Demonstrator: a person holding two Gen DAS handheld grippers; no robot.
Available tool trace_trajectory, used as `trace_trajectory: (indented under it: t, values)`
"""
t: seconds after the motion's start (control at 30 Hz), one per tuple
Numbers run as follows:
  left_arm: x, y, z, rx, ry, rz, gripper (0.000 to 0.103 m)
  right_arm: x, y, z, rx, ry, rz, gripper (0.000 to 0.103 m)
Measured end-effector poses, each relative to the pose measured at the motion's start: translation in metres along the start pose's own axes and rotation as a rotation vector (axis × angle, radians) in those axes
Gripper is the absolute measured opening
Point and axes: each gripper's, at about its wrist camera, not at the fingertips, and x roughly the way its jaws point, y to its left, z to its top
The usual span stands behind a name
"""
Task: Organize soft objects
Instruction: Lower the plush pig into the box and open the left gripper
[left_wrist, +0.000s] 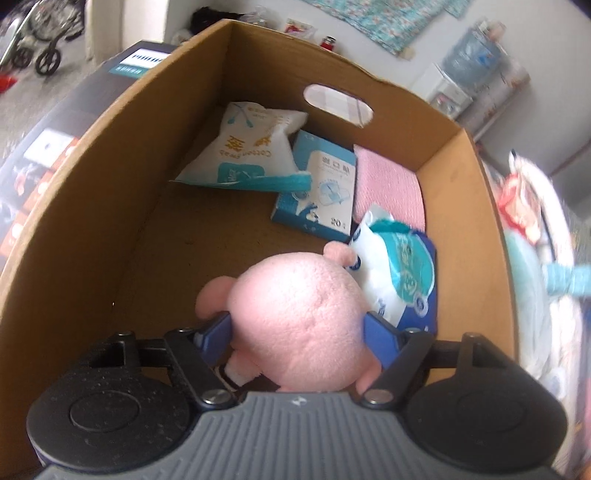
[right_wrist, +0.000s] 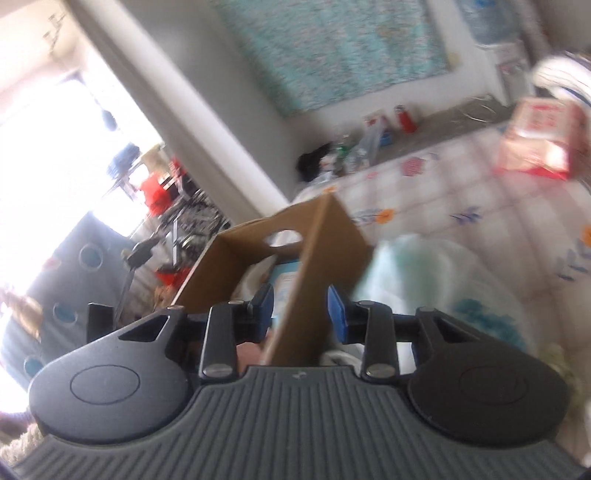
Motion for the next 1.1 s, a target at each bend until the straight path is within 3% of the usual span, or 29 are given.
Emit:
trace_trajectory:
  t: [0.17, 0.37, 0.47, 0.53, 0.67, 0.87, 1.1]
  values:
    - [-0.004, 0.009, 0.01, -0.138, -0.047, -0.073, 0.075, -0.026, -0.049, -0.015, 0.109, -0.034, -0.066, 0.032]
    - [0.004, 0.0, 0.026, -0.238, -0.141, -0.065, 0.076, -0.035, -0.079, -0.03, 0.158, -0.047, -0.076, 0.033]
    - [0.016, -0.001, 0.027, -0.301, -0.101, -0.066, 0.078, -0.039, -0.086, -0.033, 0.169, -0.048, -0.075, 0.033]
    - [0.016, 0.001, 0.024, -0.342, -0.099, -0.07, 0.079, -0.04, -0.084, -0.032, 0.174, -0.046, -0.074, 0.035]
    - [0.001, 0.004, 0.018, -0.375, -0.141, -0.111, 0.082, -0.048, -0.091, -0.038, 0.171, -0.046, -0.094, 0.048]
    - [-0.034, -0.019, 0.004, -0.295, -0.266, -0.096, 0.086, -0.056, -0.102, -0.058, 0.193, -0.032, -0.139, 0.056]
    - [-0.059, -0.091, -0.023, -0.072, -0.349, -0.148, 0.086, -0.08, -0.108, -0.074, 0.193, -0.051, -0.166, 0.066]
